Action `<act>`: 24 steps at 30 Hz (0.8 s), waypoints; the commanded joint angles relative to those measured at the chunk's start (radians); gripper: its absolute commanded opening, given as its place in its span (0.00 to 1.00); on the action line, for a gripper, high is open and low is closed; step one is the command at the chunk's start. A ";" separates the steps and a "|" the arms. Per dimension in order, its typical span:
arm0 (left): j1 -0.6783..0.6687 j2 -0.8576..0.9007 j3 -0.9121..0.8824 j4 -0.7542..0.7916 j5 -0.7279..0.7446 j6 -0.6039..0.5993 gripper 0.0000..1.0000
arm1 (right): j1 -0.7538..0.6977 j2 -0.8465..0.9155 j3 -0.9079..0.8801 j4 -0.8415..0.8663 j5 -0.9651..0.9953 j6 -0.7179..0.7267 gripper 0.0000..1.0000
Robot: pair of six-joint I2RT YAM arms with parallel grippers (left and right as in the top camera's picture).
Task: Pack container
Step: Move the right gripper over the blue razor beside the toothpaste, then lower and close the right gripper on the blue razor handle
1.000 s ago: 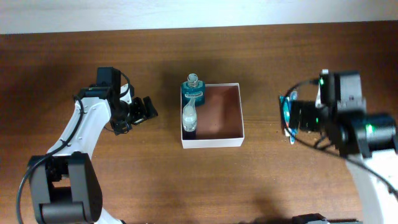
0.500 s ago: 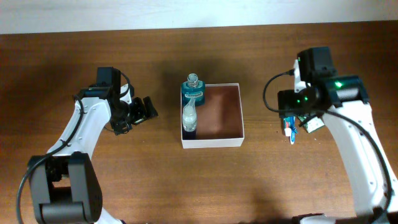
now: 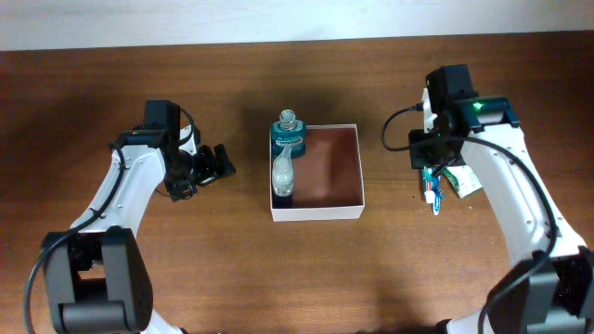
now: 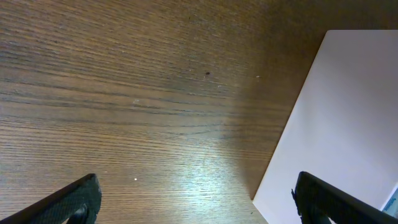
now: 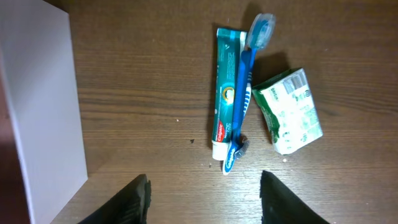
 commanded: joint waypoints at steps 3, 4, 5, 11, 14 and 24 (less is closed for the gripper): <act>0.002 0.009 -0.007 0.000 0.000 0.002 0.99 | -0.082 0.027 0.018 0.017 -0.114 -0.008 0.48; 0.002 0.009 -0.007 0.000 0.000 0.002 0.99 | -0.105 0.027 0.018 0.019 -0.143 -0.008 0.48; 0.002 0.009 -0.007 0.000 0.000 0.002 0.99 | -0.116 0.027 0.018 0.018 -0.150 -0.008 0.48; 0.002 0.009 -0.007 0.000 0.000 0.002 0.99 | -0.152 0.028 -0.023 0.019 -0.144 -0.093 0.47; 0.002 0.009 -0.007 0.000 0.000 0.002 0.99 | -0.156 0.028 -0.068 0.055 -0.135 -0.101 0.44; 0.002 0.009 -0.007 0.000 0.000 0.002 0.99 | -0.205 0.032 -0.224 0.251 -0.202 -0.090 0.40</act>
